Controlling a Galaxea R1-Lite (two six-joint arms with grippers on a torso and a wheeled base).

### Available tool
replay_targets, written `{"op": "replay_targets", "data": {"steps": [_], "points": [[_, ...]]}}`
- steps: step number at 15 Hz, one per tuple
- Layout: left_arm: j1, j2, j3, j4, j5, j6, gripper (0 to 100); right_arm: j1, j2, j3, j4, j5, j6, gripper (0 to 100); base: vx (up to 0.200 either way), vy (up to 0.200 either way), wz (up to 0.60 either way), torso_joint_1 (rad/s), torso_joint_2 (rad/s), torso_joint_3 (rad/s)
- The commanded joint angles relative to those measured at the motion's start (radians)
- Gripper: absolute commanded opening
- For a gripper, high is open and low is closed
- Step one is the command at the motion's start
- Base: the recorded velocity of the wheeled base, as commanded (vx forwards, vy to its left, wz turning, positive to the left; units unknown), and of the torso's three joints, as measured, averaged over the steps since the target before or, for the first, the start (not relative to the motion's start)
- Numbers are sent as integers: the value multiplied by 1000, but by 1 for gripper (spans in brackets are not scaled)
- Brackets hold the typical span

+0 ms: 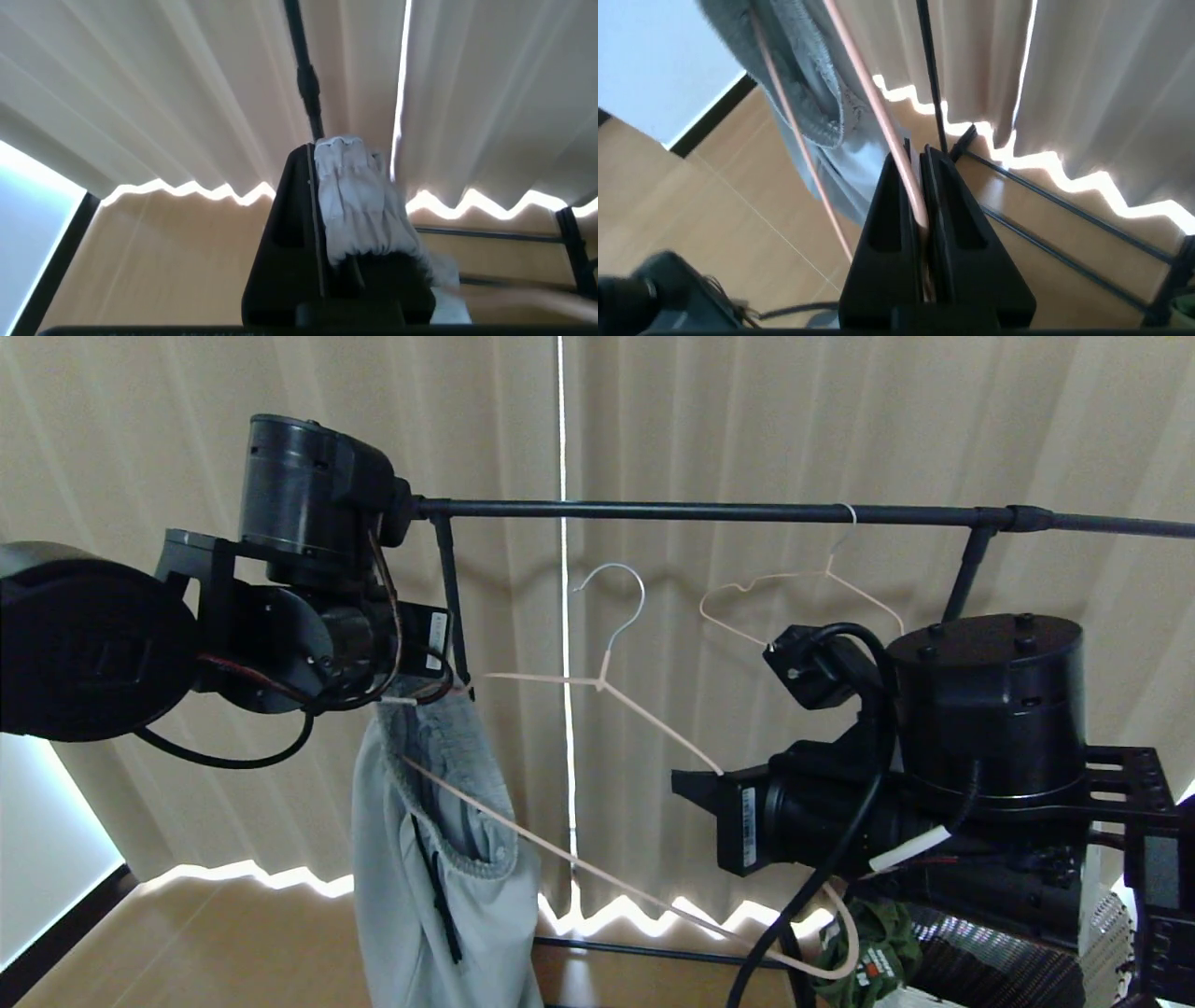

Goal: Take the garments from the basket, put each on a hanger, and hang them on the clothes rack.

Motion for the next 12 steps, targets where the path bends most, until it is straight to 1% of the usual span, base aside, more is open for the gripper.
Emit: {"op": "replay_targets", "data": {"steps": [1,2,3,5,6,8,10,12], "points": [[0,-40,21,0,1,-6,0,9,41,-25,-3,-4,7,0,0,0,0,0,0,0],[0,-40,21,0,1,-6,0,9,41,-25,-3,-4,7,0,0,0,0,0,0,0],[-20,-44,21,3,1,-49,0,27,66,-52,-3,-21,16,0,0,0,0,0,0,0],[-22,-56,28,3,1,-55,0,33,106,-92,-1,-65,16,0,0,0,0,0,0,0],[-22,-63,26,3,1,-55,0,35,120,-98,-3,-76,16,0,0,0,0,0,0,0],[-42,-70,20,-1,1,-73,0,70,132,-98,-3,-76,17,0,0,0,0,0,0,0],[-57,-70,15,0,1,-93,0,76,147,-101,-3,-79,17,0,0,0,0,0,0,0],[-51,-82,25,3,8,-90,0,70,164,-111,-1,-144,16,0,0,0,0,0,0,0]]}}
